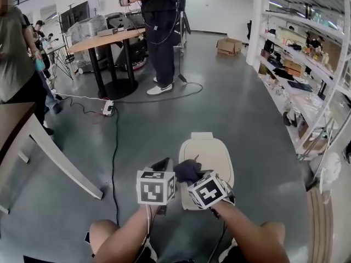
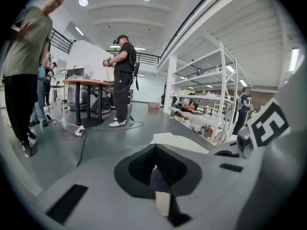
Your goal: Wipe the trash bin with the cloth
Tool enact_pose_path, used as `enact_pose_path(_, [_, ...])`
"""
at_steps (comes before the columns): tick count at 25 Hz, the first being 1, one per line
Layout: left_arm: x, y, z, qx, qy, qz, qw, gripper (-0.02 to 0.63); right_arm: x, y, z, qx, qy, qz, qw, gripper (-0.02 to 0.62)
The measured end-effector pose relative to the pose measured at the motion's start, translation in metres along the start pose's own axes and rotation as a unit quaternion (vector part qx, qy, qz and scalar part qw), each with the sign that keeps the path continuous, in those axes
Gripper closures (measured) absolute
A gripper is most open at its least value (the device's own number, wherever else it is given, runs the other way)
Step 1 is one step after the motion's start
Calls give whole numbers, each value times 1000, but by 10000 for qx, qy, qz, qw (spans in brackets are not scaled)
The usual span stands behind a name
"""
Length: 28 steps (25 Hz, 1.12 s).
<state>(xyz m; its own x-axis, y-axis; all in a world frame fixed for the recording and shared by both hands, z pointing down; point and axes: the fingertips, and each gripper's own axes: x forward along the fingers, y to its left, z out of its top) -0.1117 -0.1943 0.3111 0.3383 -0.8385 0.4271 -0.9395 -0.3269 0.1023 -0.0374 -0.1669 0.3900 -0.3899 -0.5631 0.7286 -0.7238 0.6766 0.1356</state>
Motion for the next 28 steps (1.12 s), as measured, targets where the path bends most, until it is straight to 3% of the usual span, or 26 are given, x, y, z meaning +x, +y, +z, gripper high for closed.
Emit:
enact_pose_path(9, [-7,15,3,-98,-48,55,9999,606,2,0,-2,-163,118,-38,9998,492])
enact_pose_path(28, [5,-17,-6,122,35,-209,9997,606,-25,-47,-49,160,174,-349,9991,492])
